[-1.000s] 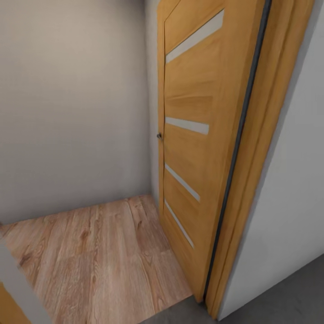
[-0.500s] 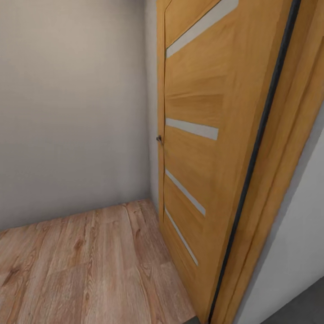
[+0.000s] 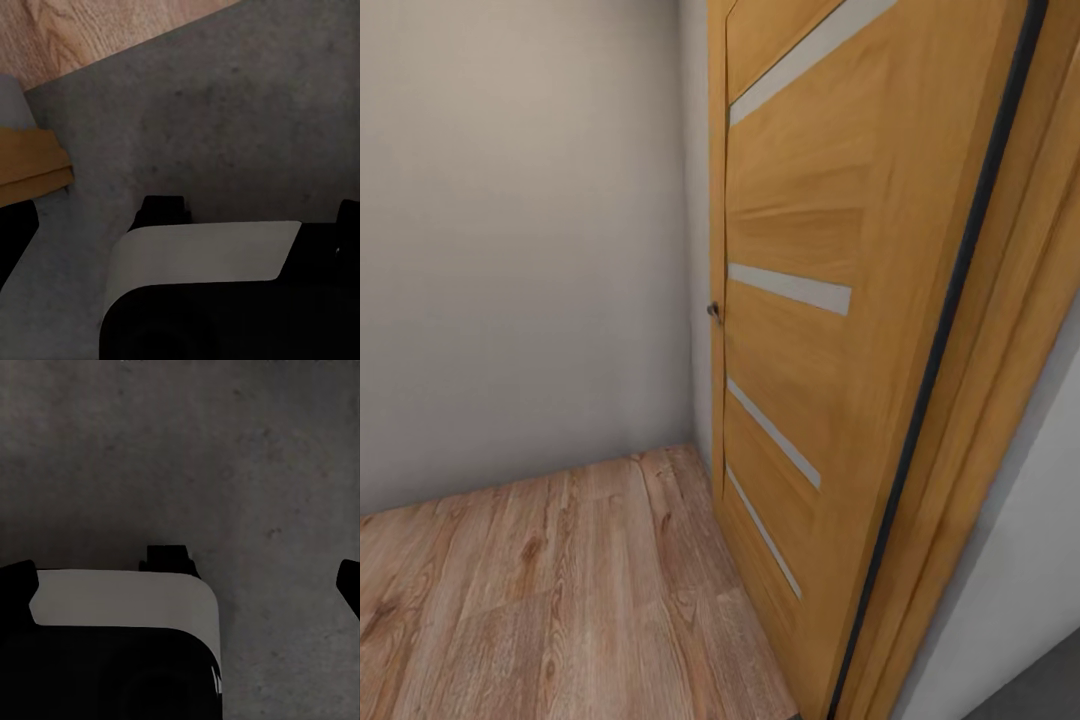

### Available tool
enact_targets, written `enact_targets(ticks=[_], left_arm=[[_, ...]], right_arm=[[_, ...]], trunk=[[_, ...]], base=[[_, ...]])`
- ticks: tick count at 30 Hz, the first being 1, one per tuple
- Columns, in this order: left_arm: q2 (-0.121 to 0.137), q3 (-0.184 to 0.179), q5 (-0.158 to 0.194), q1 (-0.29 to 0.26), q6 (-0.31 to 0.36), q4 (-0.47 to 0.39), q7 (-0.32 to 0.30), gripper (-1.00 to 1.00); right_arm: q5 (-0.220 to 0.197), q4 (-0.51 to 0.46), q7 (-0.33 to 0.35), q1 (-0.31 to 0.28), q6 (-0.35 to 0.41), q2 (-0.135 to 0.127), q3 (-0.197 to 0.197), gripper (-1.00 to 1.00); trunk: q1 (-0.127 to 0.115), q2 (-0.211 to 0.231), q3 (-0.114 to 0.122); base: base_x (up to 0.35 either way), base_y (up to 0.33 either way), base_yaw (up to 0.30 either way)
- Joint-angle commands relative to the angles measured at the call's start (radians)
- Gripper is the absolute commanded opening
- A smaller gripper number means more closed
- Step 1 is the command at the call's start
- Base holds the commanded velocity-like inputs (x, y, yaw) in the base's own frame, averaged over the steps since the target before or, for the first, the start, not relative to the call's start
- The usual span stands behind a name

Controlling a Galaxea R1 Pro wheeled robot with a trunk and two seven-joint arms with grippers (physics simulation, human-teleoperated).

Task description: Move the two storage containers from the living room to the garage. In the garage, place one container on the floor and stack the other container on top of it (either order is fine).

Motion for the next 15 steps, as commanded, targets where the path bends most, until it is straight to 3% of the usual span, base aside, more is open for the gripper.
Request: enact_targets(ticks=[1, 8, 15], left_arm=[[0.0, -0.007, 0.005, -0.001, -0.004, 0.001, 0.004, 1.0], [0.0, -0.007, 0.005, -0.001, -0.003, 0.001, 0.003, 1.0], [0.0, -0.007, 0.005, -0.001, -0.003, 0.001, 0.003, 1.0]], right_arm=[[-0.007, -0.001, -0.004, 0.0, -0.002, 0.0, 0.008, 1.0], [-0.012, -0.001, -0.005, 0.0, 0.002, 0.001, 0.008, 1.0], [-0.012, -0.001, -0.006, 0.0, -0.001, 0.0, 0.007, 1.0]], trunk=[[0.0, 0.0, -0.001], [0.0, 0.0, -0.001], [0.0, 0.0, -0.002]], base=[[0.0, 0.0, 0.0], [0.0, 0.0, 0.001], [0.0, 0.0, 0.209]])
